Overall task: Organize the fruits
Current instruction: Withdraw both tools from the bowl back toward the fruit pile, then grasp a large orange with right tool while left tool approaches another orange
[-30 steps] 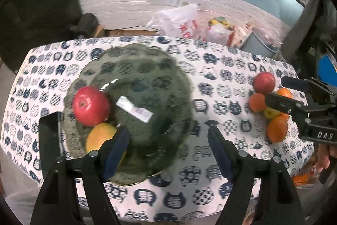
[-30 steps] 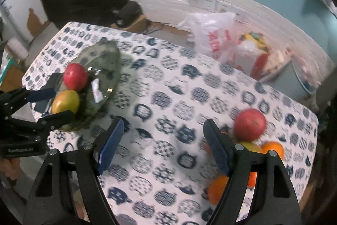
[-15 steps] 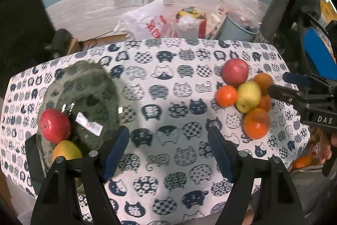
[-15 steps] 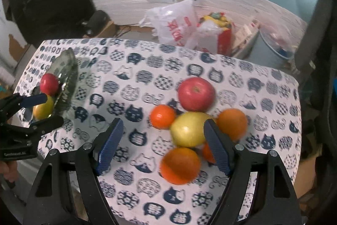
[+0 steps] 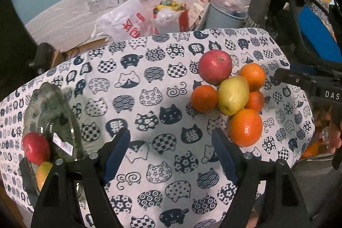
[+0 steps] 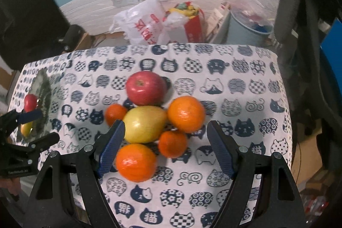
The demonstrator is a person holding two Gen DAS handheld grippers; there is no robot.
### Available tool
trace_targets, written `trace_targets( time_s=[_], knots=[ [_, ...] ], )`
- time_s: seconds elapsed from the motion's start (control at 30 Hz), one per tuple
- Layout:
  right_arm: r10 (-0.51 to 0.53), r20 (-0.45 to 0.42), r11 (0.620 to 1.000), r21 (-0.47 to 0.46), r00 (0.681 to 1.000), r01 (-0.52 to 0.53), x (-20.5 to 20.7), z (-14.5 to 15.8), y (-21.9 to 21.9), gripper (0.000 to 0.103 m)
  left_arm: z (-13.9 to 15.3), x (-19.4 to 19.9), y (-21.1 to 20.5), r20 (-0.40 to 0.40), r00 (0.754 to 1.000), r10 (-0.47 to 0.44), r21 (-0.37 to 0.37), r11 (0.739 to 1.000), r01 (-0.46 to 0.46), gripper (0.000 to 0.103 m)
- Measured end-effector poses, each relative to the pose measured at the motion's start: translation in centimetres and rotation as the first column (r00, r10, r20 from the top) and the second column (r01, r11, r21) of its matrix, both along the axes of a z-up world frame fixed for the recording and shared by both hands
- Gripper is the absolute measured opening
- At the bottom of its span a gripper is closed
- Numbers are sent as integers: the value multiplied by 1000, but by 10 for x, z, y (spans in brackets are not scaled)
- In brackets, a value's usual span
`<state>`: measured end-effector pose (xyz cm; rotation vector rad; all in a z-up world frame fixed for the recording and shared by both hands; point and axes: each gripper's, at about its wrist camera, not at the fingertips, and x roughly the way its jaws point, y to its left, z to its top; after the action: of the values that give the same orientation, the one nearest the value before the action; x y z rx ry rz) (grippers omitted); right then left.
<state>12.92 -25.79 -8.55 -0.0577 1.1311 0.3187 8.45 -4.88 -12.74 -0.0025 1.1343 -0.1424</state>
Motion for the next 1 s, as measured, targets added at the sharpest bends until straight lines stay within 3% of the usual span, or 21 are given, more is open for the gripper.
trace_targets(
  time_s=[0.53,1.0],
  knots=[
    [-76,-86,997,-16,993,75,30,-40,-25,79,-29,41,-14,-47,999,-14,-22,1000,13,80],
    [-113,-159,993,11,981,117,58,-68,-16,79,-47,56,-4,-87,996,8,-42,999,-12,80]
  ],
)
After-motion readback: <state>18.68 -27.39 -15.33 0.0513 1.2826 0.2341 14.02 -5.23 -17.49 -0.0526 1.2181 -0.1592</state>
